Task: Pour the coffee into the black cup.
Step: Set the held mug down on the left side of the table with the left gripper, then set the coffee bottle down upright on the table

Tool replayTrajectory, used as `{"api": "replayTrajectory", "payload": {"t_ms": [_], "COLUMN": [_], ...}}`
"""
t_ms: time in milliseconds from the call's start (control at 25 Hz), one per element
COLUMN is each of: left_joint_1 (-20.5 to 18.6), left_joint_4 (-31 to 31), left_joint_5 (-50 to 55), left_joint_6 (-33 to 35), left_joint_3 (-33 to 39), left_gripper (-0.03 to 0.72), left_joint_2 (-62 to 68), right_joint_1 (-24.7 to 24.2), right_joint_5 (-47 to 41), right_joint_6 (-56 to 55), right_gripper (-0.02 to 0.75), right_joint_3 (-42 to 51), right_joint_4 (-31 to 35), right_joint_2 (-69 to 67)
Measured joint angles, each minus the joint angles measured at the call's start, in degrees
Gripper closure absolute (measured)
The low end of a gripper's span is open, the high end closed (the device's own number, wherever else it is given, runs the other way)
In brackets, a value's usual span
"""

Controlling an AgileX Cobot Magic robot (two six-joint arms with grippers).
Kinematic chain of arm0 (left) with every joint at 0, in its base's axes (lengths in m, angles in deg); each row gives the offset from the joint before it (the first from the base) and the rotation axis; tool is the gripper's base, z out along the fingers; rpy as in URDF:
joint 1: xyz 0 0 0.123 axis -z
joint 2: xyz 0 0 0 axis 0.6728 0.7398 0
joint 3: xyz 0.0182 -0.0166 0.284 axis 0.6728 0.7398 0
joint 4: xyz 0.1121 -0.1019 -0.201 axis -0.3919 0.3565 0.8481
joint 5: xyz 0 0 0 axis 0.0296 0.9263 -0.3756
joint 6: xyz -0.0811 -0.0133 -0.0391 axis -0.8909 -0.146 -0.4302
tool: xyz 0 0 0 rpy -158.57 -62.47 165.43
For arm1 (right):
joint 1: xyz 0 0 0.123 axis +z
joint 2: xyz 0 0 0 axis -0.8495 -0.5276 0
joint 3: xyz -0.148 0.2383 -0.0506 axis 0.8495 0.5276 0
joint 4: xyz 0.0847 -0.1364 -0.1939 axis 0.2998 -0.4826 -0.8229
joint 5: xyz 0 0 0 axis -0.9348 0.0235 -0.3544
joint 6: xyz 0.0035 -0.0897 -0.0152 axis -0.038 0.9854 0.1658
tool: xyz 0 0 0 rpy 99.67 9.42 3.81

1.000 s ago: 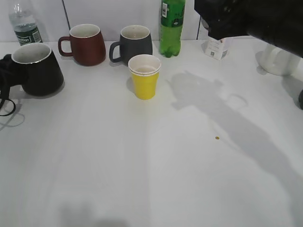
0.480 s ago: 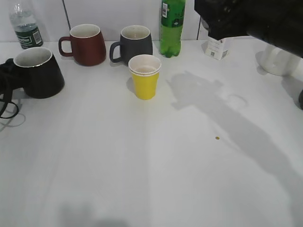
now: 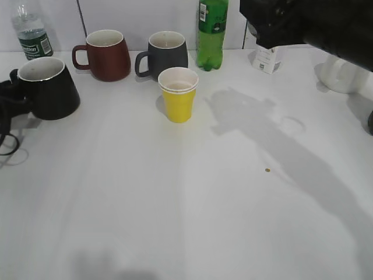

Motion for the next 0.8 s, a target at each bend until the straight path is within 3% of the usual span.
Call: {"api": "replayTrajectory", "payload": {"t_ms": [400,600,800], "left_joint_1": [0.00,0.00,0.00], "left_joint_4": [1.94,-3.05,-8.26], "left_joint_5": [0.00,0.00,-0.07], "left_joint_6": [0.00,-0.65,-1.60], "left_joint_3": [12.35,15.78,15.95], "left_gripper": [0.406,0.406,0.406], "left_joint_2": [-8.99,-14.39,-16.89], "right_joint_1": [0.00,0.00,0.00], "right_joint_5": [0.30,3.65,8.69], "right_joint_6": [5.27,12.84,14.46], "right_gripper": [0.209,0.209,0.210], "right_joint_3": [0.00,0.00,-0.05], "right_joint_4": [12.64,24.50,30.72], "right_joint_2": [-4.82,-10.70,-18.65]}}
